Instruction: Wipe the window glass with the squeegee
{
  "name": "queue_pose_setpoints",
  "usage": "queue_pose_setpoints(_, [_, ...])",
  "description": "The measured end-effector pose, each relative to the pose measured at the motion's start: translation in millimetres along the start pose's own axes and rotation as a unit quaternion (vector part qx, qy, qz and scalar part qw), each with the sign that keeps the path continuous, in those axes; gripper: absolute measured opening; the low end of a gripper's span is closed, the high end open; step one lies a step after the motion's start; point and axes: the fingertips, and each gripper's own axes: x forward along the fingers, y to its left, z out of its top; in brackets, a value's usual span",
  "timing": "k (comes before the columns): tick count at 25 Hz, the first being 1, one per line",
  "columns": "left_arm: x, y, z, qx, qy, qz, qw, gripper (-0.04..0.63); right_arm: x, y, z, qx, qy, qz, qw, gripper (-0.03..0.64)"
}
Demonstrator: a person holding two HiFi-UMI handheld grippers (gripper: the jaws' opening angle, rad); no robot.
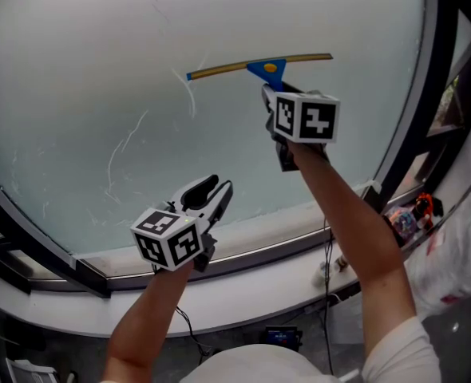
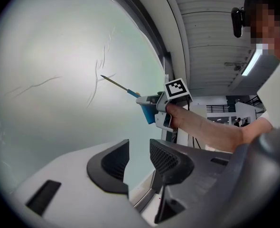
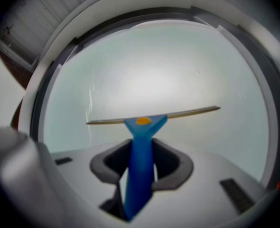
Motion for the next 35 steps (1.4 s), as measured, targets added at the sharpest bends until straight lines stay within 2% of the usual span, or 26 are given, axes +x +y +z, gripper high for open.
queue_pose_setpoints(13, [-5, 2, -37, -0.024, 0.024, 0.006, 0.9994, 0.157, -2, -2, -48, 0.008, 0.028, -0.001, 1.0, 0.147])
queue_pose_setpoints(23, [-6, 8, -64, -0.045, 0.041, 0.016, 0.998, 0.156, -5, -4, -85, -0.005, 0.044, -0.004, 0.999, 0.147])
queue_pose_setpoints(35, [-9, 12, -86, -0.061, 0.055, 0.024, 0.9963, 0.156, -5, -6, -116, -0.001, 0.057, -0.008, 0.998, 0.147])
